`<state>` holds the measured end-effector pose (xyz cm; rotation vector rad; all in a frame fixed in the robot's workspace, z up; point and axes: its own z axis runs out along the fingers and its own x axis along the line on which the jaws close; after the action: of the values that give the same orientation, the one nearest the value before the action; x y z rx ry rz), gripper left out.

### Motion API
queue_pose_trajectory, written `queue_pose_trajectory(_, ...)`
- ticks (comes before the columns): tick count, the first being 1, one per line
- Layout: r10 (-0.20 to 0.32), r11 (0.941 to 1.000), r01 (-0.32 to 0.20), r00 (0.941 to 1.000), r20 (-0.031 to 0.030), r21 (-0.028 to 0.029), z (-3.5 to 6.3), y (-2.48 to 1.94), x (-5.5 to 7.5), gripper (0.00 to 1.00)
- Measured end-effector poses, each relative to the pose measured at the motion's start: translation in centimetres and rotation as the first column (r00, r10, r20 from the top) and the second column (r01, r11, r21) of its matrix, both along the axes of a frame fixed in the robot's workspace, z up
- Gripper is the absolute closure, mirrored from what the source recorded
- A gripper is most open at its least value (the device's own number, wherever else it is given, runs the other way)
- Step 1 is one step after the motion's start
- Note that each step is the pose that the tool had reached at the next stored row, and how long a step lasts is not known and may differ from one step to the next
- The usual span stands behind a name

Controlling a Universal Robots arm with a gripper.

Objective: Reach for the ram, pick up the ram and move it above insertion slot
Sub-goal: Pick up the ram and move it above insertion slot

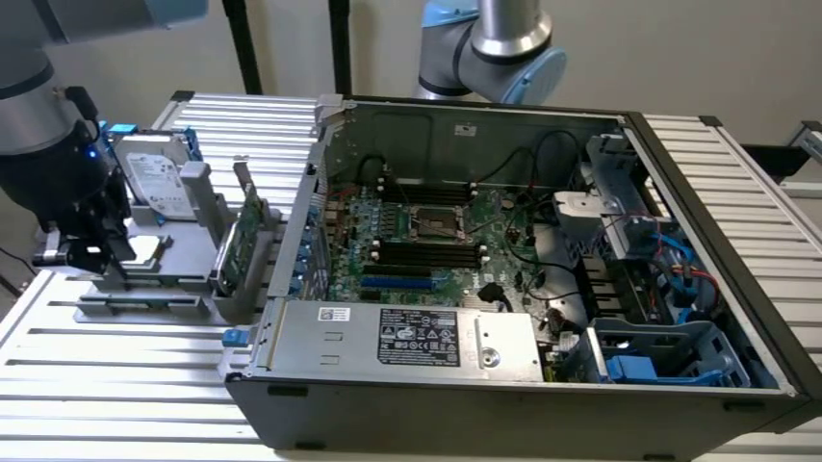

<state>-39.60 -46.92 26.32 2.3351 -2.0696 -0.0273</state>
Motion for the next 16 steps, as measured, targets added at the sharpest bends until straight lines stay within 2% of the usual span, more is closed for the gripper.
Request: queue_pose_trajectory(16, 0.000, 1.0000, 0.000, 1.0000, 0.0001, 0.0000, -2.90, 0.00, -0.2, 0.64)
